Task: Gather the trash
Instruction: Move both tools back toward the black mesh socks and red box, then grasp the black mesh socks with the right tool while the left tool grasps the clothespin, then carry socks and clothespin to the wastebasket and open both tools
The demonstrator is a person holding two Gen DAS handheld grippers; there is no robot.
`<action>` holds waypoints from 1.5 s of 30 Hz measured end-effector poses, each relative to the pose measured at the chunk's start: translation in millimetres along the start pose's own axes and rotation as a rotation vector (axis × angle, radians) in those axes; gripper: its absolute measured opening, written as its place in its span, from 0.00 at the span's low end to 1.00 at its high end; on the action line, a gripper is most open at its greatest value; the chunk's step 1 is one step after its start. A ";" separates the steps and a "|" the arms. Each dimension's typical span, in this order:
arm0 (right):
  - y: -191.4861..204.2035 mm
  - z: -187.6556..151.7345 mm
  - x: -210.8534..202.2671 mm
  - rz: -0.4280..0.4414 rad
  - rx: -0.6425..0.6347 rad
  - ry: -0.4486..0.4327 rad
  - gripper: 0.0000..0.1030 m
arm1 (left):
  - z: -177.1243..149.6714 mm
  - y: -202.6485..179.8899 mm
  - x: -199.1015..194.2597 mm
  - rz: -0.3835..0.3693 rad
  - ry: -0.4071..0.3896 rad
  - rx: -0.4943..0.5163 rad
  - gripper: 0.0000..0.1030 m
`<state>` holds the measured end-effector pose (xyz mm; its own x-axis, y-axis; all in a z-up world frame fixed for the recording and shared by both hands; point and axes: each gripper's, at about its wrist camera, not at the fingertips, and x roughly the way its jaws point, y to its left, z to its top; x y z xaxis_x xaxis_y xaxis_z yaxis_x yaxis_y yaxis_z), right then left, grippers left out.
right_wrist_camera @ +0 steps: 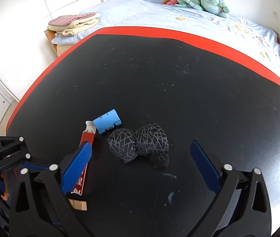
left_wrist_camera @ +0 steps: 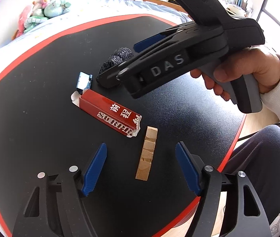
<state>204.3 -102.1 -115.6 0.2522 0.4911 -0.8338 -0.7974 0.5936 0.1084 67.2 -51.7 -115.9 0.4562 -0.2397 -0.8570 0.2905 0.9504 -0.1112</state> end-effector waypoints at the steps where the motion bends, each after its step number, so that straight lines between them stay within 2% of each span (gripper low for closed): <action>1: 0.6 0.0 1.9 -0.003 -0.004 0.004 0.79 | -0.8 0.7 -0.4 0.002 -0.003 -0.005 0.63; 3: 1.0 0.5 4.6 -0.008 -0.009 0.007 0.70 | -1.9 1.1 -2.6 0.013 -0.003 -0.006 0.49; 5: 0.7 -0.2 5.6 -0.011 -0.008 0.007 0.60 | -3.7 0.0 -4.8 0.008 0.003 -0.003 0.40; 9: 2.8 -0.8 5.5 -0.015 -0.011 0.002 0.53 | -5.1 0.1 -7.6 0.010 0.017 -0.003 0.14; 18: 3.2 -3.2 -9.7 -0.030 0.009 -0.023 0.48 | 0.9 8.4 -8.9 0.009 0.014 -0.016 0.12; 27: 18.9 -18.5 -55.6 -0.052 0.041 -0.058 0.48 | 2.3 7.2 -35.4 0.007 -0.019 -0.032 0.12; 45: 68.7 -109.1 -165.3 -0.046 0.074 -0.121 0.49 | -23.4 -16.1 -95.3 0.012 -0.093 -0.028 0.12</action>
<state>48.0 -212.1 -29.4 0.3552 0.5327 -0.7682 -0.7420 0.6605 0.1149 -0.6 -39.5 -44.2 0.5358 -0.2439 -0.8083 0.2611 0.9583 -0.1161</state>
